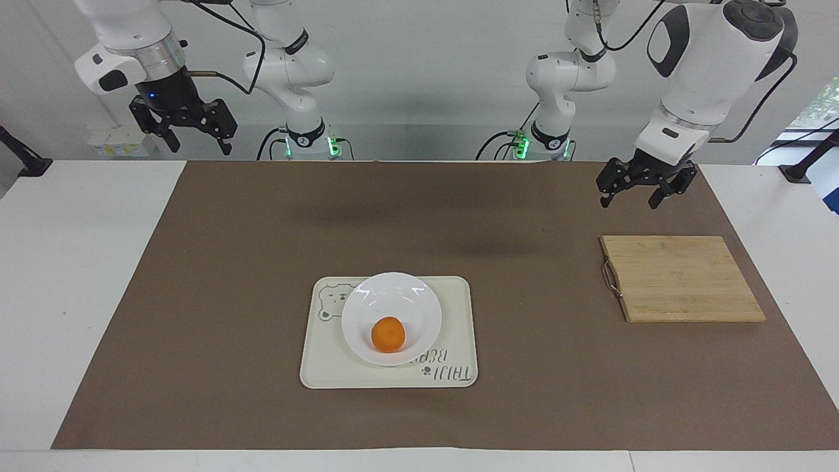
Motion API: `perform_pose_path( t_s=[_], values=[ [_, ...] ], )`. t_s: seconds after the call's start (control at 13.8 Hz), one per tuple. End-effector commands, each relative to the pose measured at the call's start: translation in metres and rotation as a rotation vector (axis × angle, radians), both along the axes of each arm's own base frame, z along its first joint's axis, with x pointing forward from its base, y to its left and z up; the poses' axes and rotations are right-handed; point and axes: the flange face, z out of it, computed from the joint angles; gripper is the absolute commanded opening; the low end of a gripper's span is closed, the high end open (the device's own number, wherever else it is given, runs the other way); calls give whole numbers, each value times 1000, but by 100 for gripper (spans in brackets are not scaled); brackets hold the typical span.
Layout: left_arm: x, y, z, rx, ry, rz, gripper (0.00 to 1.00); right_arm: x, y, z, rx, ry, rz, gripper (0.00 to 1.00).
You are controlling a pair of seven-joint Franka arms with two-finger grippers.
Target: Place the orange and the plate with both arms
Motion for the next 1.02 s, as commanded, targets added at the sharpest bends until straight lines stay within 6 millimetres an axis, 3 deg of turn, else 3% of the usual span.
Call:
perform_pose_path(
  t_s=[0.0,0.95],
  values=[
    [-8,4,2,-6,4,2,100,-3,-2,3,-6,11,17,100],
    [-8,4,2,-6,4,2,100,2,-11,3,-7,-27,3,100]
  ],
)
